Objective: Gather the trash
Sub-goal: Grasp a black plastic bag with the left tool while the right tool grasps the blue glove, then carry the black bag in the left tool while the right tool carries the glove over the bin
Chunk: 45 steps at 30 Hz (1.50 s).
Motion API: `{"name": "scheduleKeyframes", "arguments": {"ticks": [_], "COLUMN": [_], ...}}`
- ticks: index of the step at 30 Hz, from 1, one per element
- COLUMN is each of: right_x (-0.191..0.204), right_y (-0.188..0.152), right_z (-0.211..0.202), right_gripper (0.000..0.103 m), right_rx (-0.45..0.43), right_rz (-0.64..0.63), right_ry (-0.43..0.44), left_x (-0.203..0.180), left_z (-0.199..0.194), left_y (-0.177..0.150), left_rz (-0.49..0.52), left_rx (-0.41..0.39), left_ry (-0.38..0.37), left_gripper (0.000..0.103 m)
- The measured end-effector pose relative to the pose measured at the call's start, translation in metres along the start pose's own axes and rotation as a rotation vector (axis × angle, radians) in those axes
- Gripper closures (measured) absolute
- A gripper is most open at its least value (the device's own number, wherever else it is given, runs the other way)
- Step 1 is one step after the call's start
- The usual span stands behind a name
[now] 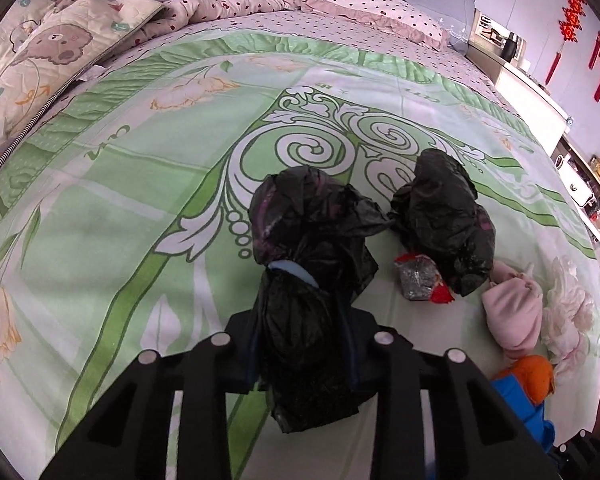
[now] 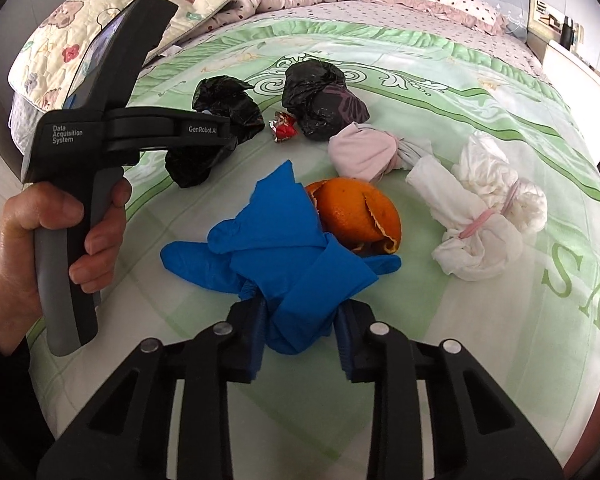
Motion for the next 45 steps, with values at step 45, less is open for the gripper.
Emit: {"name": "scheduleKeyframes", "arguments": {"ticks": [45], "right_x": [-0.156], "right_y": [0.008], "right_z": [-0.304], "right_gripper": [0.087], "right_rx": [-0.385], "right_rz": [0.239], "right_ry": [-0.243], "left_x": [-0.168], "left_z": [-0.209], "left_y": [0.013], "left_rz": [0.161], "left_rx": [-0.226], "left_ry": [-0.229], "left_gripper": [0.082]}}
Point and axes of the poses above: each gripper's, at about its wrist camera, not at the fingertips, and z roughly the way its jaws point, x to its left, y to its top, the point moved 9 cm from there along z, roughly the way its jaws point, and after that the axes turned 5 degrees about -x, right-handed, at the moved point
